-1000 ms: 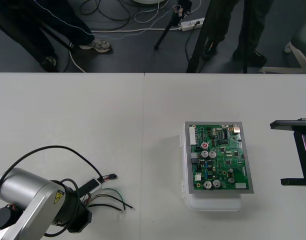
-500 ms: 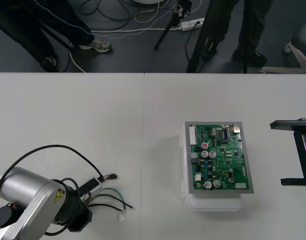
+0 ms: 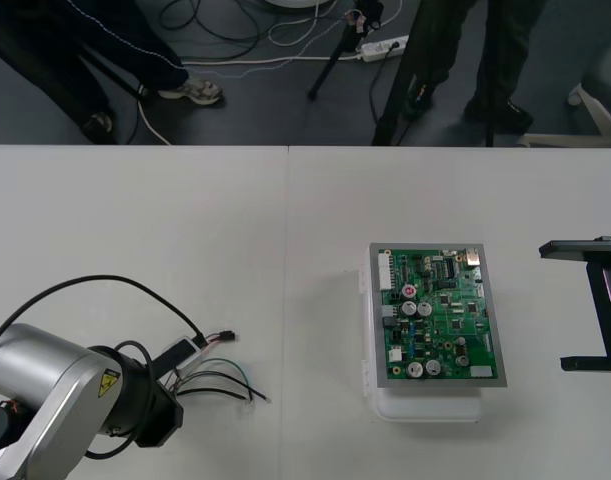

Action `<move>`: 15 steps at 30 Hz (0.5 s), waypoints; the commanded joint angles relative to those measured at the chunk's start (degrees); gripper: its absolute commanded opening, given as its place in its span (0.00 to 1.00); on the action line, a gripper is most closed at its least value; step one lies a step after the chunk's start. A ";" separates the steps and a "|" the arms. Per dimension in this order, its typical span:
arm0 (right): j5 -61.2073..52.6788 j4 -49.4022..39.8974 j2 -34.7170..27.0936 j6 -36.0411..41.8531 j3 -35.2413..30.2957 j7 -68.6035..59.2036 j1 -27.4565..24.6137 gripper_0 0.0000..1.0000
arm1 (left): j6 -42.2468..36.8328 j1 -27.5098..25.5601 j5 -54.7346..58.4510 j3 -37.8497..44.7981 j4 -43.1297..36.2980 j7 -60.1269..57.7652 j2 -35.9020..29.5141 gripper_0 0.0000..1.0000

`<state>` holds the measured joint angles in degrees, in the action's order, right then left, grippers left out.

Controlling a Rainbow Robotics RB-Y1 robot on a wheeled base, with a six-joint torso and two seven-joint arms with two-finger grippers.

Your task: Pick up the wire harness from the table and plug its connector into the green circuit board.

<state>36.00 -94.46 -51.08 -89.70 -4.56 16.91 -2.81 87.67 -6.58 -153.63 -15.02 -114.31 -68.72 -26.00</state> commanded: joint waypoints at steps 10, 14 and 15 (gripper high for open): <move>-0.93 -0.03 -0.51 -0.30 -0.01 1.37 0.09 1.00 | 2.33 -0.10 6.41 8.08 -13.66 4.73 1.21 0.00; -0.93 -0.03 -0.51 -0.30 -0.01 1.45 0.09 1.00 | 2.33 -0.01 12.30 11.33 -14.63 5.00 1.21 0.00; -0.93 -0.03 -0.51 -0.30 -0.01 1.45 -0.09 1.00 | 2.33 0.08 14.85 12.74 -14.80 5.26 1.21 0.00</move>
<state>36.00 -94.44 -51.08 -89.70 -4.56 16.92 -2.82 87.83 -6.58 -143.86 -6.77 -126.27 -68.03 -25.99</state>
